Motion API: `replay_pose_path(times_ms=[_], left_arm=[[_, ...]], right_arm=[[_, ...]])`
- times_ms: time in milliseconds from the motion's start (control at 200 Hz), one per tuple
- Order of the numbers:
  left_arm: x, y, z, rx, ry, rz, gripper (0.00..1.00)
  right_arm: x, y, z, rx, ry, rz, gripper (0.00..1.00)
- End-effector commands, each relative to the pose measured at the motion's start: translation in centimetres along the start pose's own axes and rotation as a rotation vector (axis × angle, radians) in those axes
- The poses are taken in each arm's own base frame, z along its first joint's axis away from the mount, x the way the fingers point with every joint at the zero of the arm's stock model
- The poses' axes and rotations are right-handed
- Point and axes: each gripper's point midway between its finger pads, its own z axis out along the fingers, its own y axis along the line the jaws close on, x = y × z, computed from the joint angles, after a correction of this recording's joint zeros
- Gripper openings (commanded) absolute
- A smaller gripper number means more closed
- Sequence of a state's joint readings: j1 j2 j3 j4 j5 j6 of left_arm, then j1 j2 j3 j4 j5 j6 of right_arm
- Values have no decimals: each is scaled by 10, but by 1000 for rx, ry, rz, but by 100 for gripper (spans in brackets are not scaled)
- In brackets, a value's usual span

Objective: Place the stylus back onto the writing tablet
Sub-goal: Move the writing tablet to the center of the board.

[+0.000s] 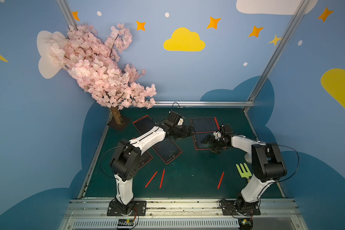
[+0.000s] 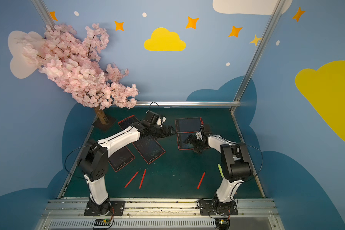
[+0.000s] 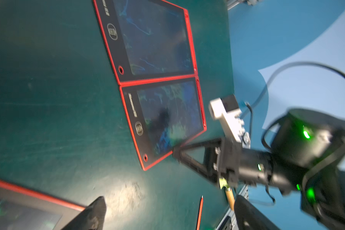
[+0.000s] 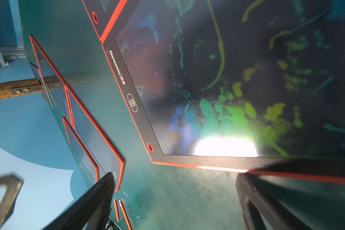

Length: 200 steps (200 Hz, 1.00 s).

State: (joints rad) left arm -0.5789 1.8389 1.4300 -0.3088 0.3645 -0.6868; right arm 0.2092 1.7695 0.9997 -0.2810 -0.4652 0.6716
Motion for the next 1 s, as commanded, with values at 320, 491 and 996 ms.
replay_pose_path(times_ms=[320, 491, 996], left_arm=[[65, 37, -54, -89, 5, 93, 99], [79, 44, -64, -101, 1, 91, 99], [106, 116, -101, -376, -36, -7, 99]], right_arm=[[-3, -14, 33, 132, 25, -36, 95], [-13, -10, 35, 153, 17, -46, 95], [44, 42, 3, 113, 76, -397, 92]])
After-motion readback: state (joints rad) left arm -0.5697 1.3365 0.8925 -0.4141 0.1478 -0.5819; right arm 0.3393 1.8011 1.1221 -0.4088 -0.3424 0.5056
